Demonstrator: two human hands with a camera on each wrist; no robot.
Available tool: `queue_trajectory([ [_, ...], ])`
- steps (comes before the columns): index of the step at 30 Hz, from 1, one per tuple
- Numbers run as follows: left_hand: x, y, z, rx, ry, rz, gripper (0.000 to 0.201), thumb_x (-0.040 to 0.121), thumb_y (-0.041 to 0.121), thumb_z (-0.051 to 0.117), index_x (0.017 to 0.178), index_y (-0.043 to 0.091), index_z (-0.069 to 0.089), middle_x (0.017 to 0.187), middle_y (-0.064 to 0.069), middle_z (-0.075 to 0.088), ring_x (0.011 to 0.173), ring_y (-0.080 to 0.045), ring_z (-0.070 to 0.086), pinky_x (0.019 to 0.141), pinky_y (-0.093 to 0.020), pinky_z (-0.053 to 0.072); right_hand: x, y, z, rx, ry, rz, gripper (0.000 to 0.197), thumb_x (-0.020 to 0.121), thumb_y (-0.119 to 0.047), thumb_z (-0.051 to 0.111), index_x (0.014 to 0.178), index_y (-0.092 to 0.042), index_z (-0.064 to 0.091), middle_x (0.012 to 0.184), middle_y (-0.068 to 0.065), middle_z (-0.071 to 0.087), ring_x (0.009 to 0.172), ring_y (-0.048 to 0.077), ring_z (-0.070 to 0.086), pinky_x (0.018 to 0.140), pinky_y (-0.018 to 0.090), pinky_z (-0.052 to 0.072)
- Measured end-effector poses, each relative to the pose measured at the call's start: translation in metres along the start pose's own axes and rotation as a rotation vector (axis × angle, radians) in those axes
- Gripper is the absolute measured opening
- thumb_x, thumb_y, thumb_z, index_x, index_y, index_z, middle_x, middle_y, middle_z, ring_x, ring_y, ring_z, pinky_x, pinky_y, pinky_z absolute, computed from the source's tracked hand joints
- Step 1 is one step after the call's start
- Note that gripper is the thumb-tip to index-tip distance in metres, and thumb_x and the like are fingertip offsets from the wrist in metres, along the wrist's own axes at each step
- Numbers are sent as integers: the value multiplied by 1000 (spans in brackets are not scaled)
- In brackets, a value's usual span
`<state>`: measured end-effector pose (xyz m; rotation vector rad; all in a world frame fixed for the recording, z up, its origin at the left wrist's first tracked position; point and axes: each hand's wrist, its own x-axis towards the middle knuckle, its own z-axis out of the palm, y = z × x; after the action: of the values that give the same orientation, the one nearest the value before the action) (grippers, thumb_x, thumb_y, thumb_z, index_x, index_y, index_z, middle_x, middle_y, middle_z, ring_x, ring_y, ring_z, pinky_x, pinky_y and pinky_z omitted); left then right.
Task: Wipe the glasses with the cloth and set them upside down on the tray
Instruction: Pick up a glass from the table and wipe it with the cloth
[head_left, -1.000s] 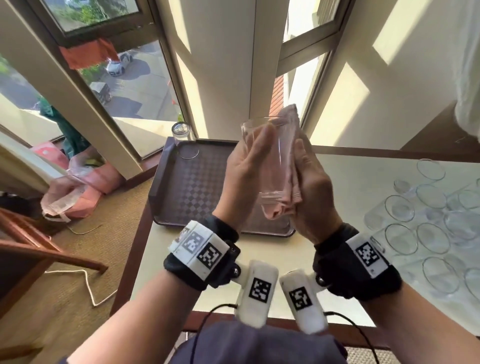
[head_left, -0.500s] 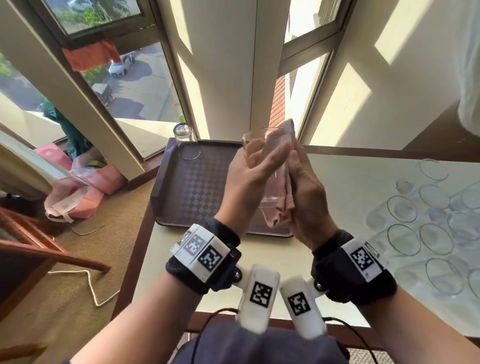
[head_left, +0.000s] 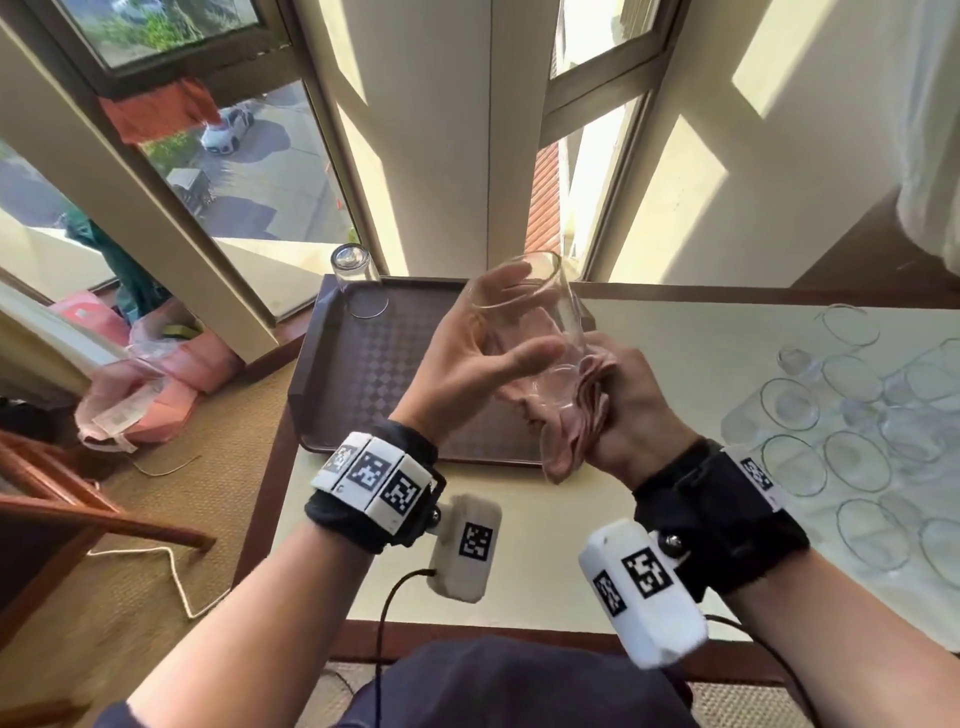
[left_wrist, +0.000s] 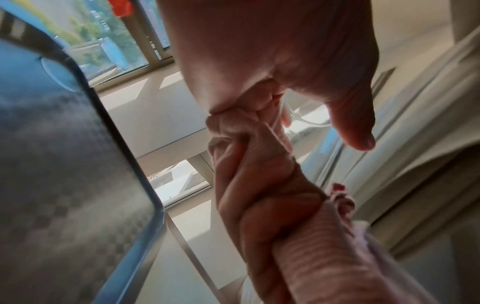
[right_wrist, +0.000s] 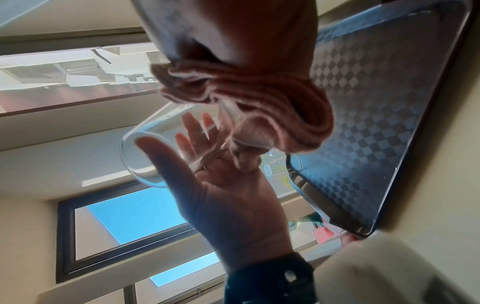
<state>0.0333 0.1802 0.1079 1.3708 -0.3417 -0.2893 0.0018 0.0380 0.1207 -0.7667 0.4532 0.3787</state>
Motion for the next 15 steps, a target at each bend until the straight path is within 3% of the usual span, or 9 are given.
queue_trajectory([
  [3,0,-1,0,135,-30,34,84,69,28,81,138,1,43,126,-2,63,118,-16,65,97,-28,51,3,6,0,-39,116,-26,29,101,-19,39,104,-3,63,90,19,69,71,32,67,54,39,56],
  [6,1,-3,-3,202,-48,80,79,71,15,79,138,-4,43,128,-3,62,121,-21,63,102,-34,51,0,5,2,-139,205,-79,29,103,-19,44,98,-1,65,82,21,72,63,35,68,50,41,55],
  [9,2,-1,-8,237,-26,114,78,72,27,82,137,5,46,123,3,65,118,-22,65,103,-38,51,-2,6,1,-245,295,-141,27,100,-17,54,92,5,67,80,23,66,61,33,63,51,37,52],
  [12,-1,-1,-15,245,-6,143,82,70,41,83,137,10,46,123,4,66,118,-21,65,102,-37,52,-3,13,-6,-321,317,-162,33,99,-19,57,96,12,66,83,25,62,72,37,60,66,45,51],
  [15,0,-2,-25,316,22,148,87,68,42,82,138,7,44,123,-3,66,117,-16,65,98,-29,53,-6,13,-12,-282,278,-173,30,101,-21,52,92,3,69,74,15,67,65,26,64,57,34,52],
])
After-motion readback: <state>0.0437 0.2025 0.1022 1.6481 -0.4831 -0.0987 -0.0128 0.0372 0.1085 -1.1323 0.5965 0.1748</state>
